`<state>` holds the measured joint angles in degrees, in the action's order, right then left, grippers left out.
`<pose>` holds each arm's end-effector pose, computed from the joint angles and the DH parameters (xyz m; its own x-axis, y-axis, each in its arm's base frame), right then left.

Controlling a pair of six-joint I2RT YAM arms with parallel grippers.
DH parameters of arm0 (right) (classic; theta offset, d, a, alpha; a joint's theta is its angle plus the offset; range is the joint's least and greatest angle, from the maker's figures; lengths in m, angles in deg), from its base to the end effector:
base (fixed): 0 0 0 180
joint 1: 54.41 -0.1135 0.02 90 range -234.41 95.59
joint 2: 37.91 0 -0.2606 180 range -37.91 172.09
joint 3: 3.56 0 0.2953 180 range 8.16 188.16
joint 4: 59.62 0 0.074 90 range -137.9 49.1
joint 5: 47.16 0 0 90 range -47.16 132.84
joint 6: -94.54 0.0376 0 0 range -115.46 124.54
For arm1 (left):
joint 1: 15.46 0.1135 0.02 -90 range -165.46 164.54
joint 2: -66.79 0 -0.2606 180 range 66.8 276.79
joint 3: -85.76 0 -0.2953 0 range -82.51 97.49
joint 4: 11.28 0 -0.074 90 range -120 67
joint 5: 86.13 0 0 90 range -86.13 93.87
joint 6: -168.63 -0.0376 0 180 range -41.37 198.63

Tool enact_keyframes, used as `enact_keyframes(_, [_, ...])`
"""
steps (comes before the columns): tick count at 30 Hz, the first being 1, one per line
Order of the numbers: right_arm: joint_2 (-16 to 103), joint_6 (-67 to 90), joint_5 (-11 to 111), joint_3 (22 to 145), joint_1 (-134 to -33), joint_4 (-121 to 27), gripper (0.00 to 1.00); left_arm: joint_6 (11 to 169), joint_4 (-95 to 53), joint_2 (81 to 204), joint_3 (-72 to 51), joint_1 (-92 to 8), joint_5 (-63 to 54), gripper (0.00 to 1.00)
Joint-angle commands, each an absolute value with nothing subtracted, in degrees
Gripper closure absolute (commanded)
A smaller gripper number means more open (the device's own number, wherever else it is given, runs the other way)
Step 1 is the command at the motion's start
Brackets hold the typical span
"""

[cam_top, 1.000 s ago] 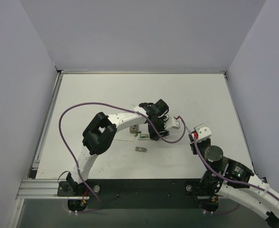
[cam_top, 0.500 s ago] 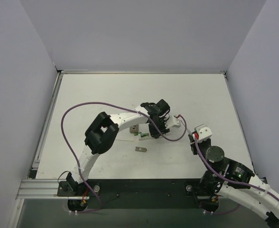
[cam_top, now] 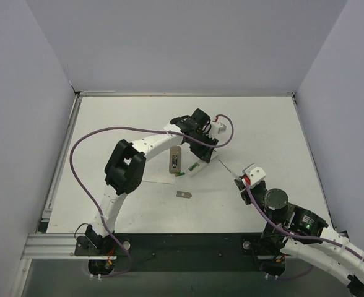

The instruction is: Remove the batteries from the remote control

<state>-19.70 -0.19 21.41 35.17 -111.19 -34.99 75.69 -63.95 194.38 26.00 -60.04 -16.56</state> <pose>0.0979 0.1244 0.2906 0.0086 -0.1269 -0.9919 -0.5804 0.8071 -0.1083 0.3657 -0.3788 0.1876 -0.5760 0.6351 -0.5145 0.8126 0.5131 -0.2763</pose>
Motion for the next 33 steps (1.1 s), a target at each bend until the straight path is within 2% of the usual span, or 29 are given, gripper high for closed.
enact_keyframes(1, [-17.88, -2.13, 29.73, 35.32, -111.72, -38.32, 1.0, 91.95, -56.85, 191.79, 24.38, -57.31, -20.21, 1.0])
enact_keyframes(7, [-12.27, -3.62, 37.03, 36.99, -111.72, -37.53, 1.0, 105.84, -42.62, 185.9, 11.91, -55.28, -18.37, 1.0])
enact_keyframes(18, [5.06, -9.33, 36.43, 43.23, -111.81, -37.09, 1.0, 121.16, -26.89, 180.88, -2.87, -55.1, -15.47, 1.0])
enact_keyframes(25, [12.26, -12.15, 34.14, 46.39, -112.16, -36.3, 1.0, 125.73, -21.34, 177.28, -7.97, -55.1, -11.08, 1.0])
enact_keyframes(33, [16.66, -14.61, 31.42, 49.64, -113.91, -35.86, 1.0, 130.4, -14.74, 176.48, -12.02, -54.93, -11.87, 1.0])
